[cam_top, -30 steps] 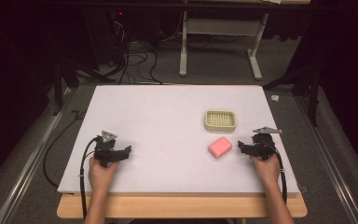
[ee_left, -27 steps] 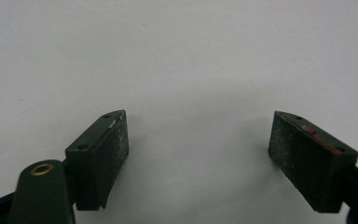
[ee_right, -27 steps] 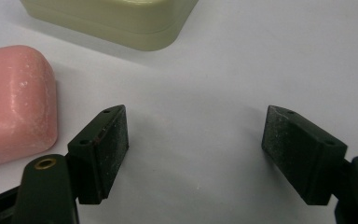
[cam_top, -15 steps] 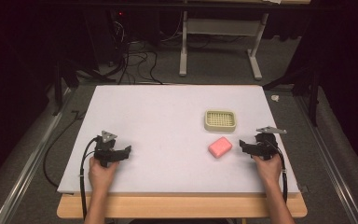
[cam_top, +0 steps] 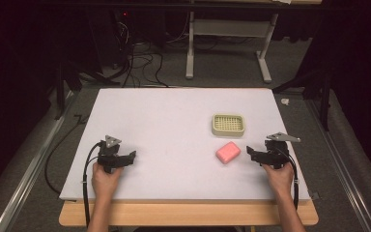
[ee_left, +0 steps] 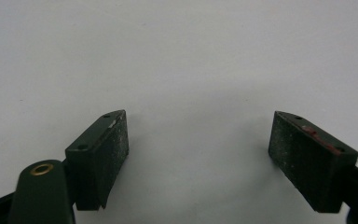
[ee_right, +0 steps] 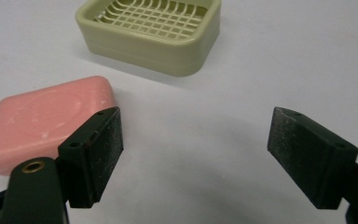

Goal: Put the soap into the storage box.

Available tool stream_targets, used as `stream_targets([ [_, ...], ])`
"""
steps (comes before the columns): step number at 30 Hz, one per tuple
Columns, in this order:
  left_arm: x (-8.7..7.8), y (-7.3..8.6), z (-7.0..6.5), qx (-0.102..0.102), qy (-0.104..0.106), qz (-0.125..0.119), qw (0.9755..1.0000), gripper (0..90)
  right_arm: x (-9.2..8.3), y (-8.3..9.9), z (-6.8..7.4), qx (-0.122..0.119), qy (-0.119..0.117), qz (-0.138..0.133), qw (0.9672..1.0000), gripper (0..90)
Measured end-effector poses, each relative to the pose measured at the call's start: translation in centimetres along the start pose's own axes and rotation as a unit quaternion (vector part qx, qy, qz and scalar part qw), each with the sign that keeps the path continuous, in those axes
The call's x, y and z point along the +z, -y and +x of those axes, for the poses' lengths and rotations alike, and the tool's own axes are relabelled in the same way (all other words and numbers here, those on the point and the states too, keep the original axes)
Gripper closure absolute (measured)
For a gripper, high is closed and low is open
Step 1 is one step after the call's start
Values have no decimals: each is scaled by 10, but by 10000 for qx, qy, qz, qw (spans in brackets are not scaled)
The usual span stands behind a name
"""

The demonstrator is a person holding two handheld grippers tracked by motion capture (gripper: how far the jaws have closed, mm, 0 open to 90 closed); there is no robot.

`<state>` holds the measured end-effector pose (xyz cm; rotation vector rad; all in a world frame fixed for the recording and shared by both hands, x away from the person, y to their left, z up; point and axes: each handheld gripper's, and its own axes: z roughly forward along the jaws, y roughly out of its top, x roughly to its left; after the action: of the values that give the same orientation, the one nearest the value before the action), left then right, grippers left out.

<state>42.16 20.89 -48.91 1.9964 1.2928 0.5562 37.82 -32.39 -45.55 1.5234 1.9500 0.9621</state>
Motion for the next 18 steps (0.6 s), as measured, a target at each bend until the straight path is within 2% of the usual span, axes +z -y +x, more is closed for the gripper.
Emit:
stream_targets([
  [18, 0, 0, 0, 0, 0, -1, 10000, 207, -12, 3, 18, -158, -234, -237, 9993, 187],
])
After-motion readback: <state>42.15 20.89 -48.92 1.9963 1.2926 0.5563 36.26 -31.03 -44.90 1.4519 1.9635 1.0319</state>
